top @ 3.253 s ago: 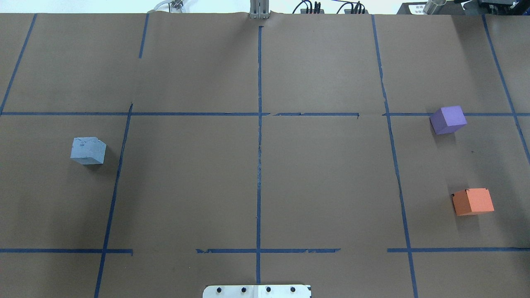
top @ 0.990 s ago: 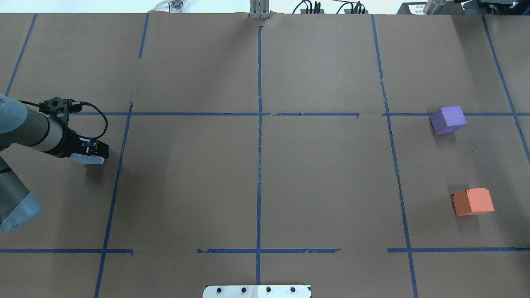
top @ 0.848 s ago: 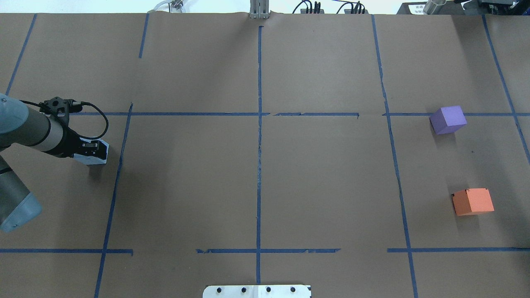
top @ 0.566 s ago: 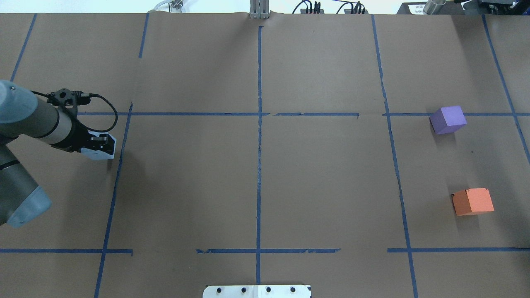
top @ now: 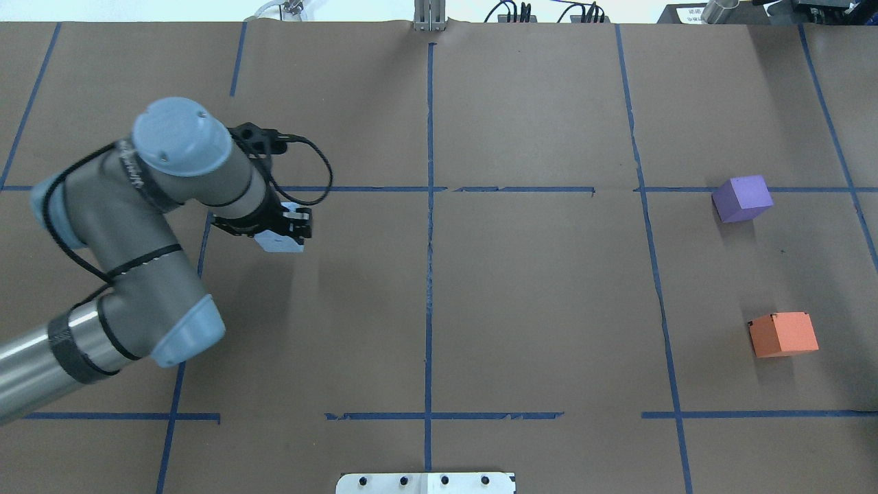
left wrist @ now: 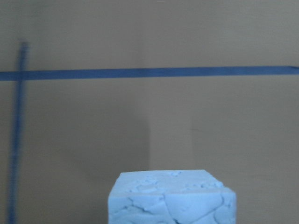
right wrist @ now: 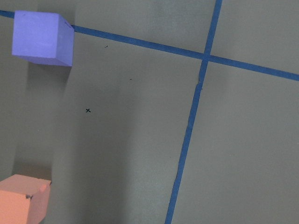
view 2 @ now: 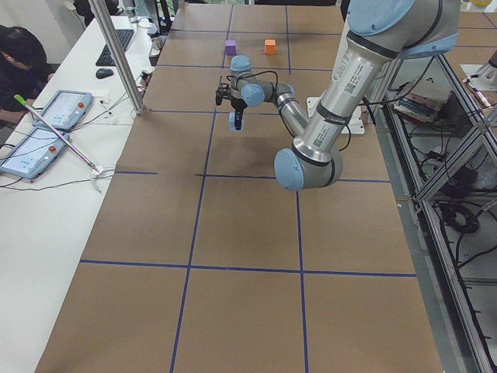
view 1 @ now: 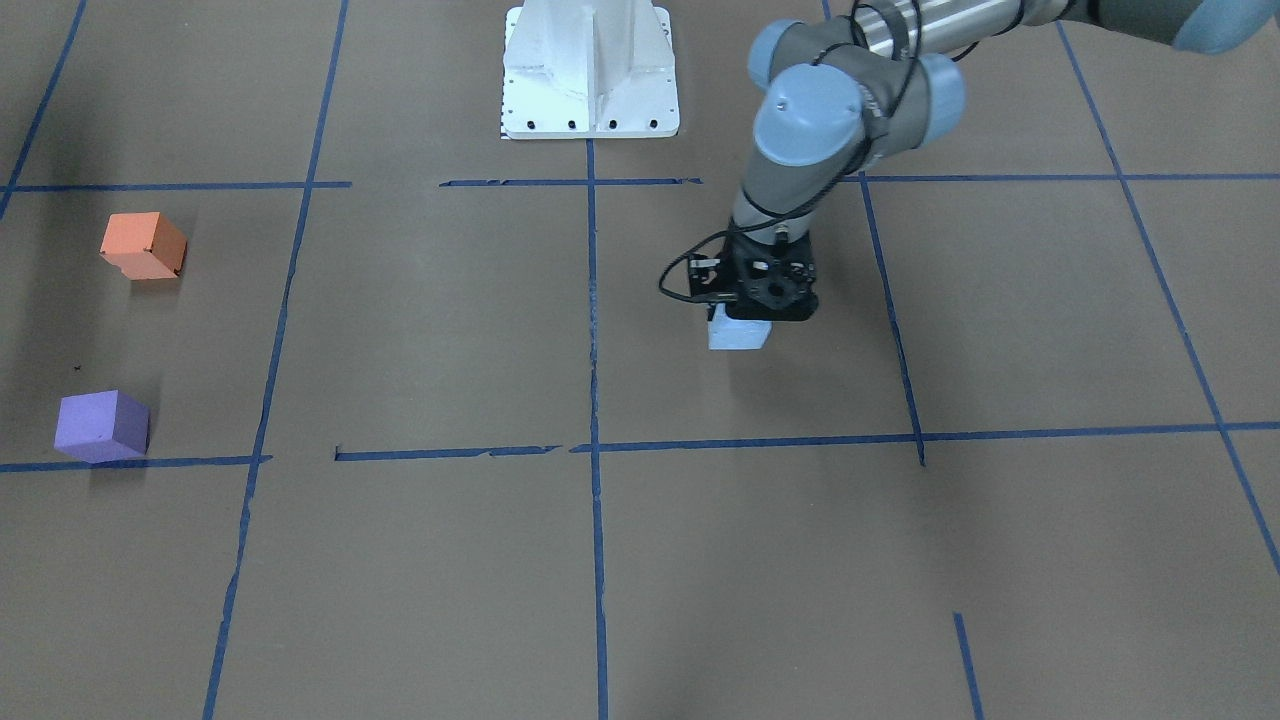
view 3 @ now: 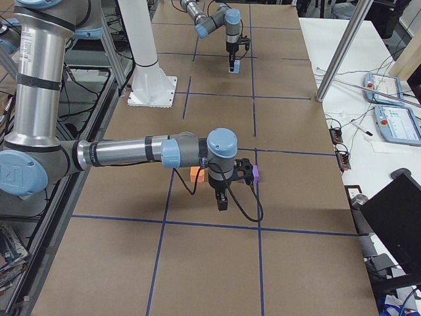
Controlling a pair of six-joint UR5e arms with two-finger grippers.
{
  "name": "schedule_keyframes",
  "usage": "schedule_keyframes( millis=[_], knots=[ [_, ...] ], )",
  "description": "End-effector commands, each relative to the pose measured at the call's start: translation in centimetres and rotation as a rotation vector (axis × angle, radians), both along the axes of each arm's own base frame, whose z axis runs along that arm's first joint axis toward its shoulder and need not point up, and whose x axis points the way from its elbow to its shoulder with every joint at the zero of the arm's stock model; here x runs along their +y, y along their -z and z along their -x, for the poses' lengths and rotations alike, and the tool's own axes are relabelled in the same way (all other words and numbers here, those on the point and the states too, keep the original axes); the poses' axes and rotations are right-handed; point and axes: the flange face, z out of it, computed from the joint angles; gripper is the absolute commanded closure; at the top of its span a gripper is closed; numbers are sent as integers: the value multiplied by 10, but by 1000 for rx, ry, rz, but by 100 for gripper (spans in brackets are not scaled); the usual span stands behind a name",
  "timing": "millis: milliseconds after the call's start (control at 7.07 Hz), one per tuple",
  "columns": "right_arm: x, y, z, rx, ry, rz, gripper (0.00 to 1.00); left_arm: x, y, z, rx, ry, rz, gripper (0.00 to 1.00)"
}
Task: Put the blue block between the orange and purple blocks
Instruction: 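Carry the light blue cube with the left gripper to the table center and release it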
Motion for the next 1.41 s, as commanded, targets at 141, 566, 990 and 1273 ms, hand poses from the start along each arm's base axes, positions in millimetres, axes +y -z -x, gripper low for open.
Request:
schedule_keyframes(
  millis=[141, 566, 990, 1273],
  knots=[
    [-1, 0, 0, -1, 0, 1, 0, 7, 62, -98, -25, 40, 62, 70],
    [-1, 0, 0, -1, 0, 1, 0, 23, 51, -117, -58, 37, 45, 3],
    [-3, 8, 1, -12, 0, -15, 0, -15, 71, -34, -1, 56, 61, 0],
    [-6, 36, 4, -50, -44, -17, 0, -44, 41, 91, -26, -20, -4, 0]
  ],
)
